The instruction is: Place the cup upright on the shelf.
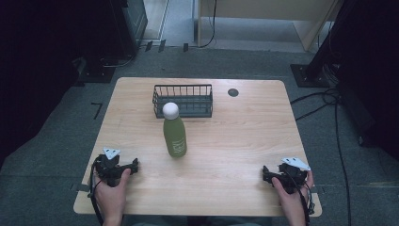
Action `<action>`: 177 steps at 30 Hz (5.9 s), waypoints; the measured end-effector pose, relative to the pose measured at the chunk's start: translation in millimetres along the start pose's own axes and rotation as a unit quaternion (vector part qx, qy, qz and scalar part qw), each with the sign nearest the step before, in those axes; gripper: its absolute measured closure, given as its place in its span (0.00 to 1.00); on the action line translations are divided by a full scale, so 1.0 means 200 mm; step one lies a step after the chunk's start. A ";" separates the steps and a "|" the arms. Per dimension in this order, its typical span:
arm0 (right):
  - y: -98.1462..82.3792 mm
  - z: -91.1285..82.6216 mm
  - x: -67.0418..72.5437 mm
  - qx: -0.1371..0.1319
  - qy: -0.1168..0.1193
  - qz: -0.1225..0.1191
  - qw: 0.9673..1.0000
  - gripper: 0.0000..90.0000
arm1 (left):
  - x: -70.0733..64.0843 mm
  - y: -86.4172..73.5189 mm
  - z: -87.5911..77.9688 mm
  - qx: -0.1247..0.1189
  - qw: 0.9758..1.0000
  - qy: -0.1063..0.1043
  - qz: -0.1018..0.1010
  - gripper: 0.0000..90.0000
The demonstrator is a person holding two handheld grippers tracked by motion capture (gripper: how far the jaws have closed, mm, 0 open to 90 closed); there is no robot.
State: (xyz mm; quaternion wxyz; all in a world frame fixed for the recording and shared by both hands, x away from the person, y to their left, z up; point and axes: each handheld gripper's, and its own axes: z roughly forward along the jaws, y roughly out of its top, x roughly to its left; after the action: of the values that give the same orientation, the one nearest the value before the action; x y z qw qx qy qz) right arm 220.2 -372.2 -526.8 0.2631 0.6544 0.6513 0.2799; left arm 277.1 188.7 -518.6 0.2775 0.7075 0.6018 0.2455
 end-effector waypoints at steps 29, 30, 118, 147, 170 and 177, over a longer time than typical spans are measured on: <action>0.10 -0.09 0.02 -0.023 0.027 -0.011 0.999 0.00 | 0.00 0.00 0.00 0.000 1.000 0.004 -0.004 0.01; 0.10 -0.09 0.02 -0.023 0.027 -0.011 0.999 0.00 | 0.00 0.00 0.00 0.000 1.000 0.004 -0.004 0.01; 0.52 -0.11 0.72 -0.066 0.170 -0.106 0.978 0.00 | 0.00 0.00 0.00 0.000 1.000 0.004 -0.004 0.01; 0.58 -0.07 1.08 -0.082 0.250 -0.124 0.957 0.00 | 0.00 0.00 0.00 -0.001 1.000 0.004 -0.005 0.01; 0.53 -0.02 1.30 -0.112 0.283 -0.120 0.945 0.12 | 0.00 0.00 0.00 -0.001 1.000 0.003 -0.005 0.01; 0.54 0.00 1.37 -0.117 0.277 -0.122 0.946 0.12 | 0.00 0.00 0.00 -0.001 1.000 0.004 -0.006 0.01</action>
State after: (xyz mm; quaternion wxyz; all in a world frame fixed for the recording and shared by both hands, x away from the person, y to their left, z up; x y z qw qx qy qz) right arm 295.4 -98.7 -443.9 0.1788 0.4316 0.7360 0.4899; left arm 277.8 187.9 -518.7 0.2769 0.7028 0.6068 0.2471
